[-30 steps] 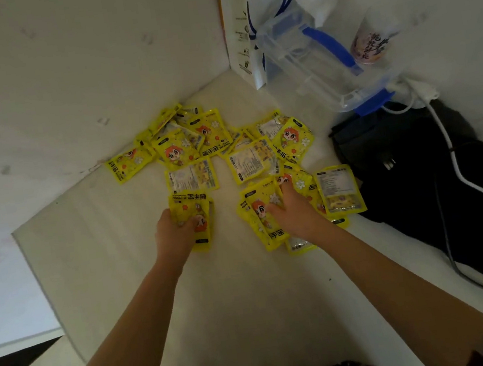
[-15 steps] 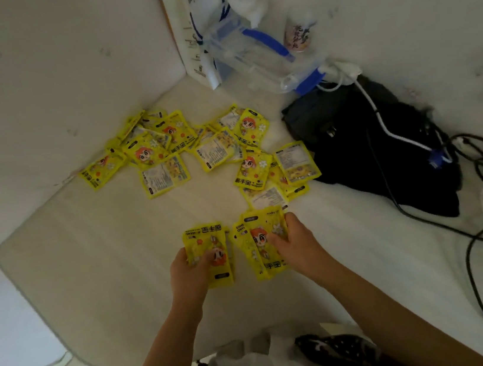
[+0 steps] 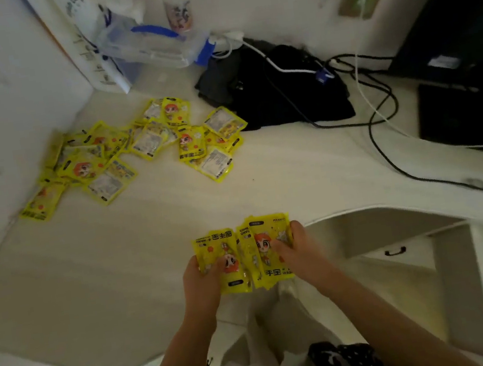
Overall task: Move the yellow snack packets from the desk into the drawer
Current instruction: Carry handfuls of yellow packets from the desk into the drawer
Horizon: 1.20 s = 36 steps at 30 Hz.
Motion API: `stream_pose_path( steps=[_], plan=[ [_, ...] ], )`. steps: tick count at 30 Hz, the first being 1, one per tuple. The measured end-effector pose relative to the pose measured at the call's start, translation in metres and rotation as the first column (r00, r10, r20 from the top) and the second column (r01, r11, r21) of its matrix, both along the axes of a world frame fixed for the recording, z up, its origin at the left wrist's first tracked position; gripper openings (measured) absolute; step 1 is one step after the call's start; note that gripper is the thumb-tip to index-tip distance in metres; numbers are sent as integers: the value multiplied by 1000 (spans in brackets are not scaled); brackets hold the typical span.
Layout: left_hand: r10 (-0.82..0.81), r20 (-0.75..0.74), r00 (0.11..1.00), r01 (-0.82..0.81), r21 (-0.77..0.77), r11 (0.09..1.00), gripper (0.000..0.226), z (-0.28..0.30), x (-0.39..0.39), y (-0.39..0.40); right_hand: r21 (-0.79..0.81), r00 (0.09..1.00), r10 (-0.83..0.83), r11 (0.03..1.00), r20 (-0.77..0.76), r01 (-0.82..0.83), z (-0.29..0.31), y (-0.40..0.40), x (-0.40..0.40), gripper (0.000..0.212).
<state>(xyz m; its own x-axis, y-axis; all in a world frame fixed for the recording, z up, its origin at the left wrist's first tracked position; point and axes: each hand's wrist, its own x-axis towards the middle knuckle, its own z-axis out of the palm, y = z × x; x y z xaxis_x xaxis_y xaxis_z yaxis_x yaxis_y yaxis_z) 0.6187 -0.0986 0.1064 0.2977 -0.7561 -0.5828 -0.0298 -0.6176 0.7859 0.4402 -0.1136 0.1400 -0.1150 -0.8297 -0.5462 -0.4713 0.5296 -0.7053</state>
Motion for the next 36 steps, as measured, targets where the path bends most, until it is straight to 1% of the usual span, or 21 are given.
stream_pose_path(
  steps=[3,7,10,15,18,20,25,29,33,36],
  plan=[
    [-108,-4,994,108,-22,994,16,2,-19,10,-3,990,-135,991,47,135,5,30,-15,27],
    [-230,1,973,230,-49,972,17,7,-50,22,-22,960,-281,959,19,281,9,67,-43,29],
    [-316,22,948,317,-78,945,17,9,-76,34,-23,923,-382,923,48,384,11,96,-67,29],
    [-469,23,883,470,-73,880,24,11,-126,65,-39,844,-527,846,102,533,6,151,-109,26],
    [-518,11,856,516,-92,851,22,14,-160,94,-39,797,-593,799,113,600,2,191,-136,22],
    [-547,31,837,547,-103,831,18,15,-183,119,-43,770,-627,771,119,635,-1,220,-156,21],
    [-581,3,814,579,-84,811,16,6,-239,187,-11,686,-698,699,206,715,-9,301,-206,20],
    [-589,-65,806,584,-84,808,14,3,-285,245,5,579,-762,606,291,795,-10,365,-246,21],
    [-620,-93,779,612,-102,785,12,4,-328,287,8,512,-808,537,292,843,-8,414,-281,21],
    [-648,-103,755,641,-99,762,11,5,-356,304,22,463,-834,491,301,871,-8,437,-304,22]
  ],
)
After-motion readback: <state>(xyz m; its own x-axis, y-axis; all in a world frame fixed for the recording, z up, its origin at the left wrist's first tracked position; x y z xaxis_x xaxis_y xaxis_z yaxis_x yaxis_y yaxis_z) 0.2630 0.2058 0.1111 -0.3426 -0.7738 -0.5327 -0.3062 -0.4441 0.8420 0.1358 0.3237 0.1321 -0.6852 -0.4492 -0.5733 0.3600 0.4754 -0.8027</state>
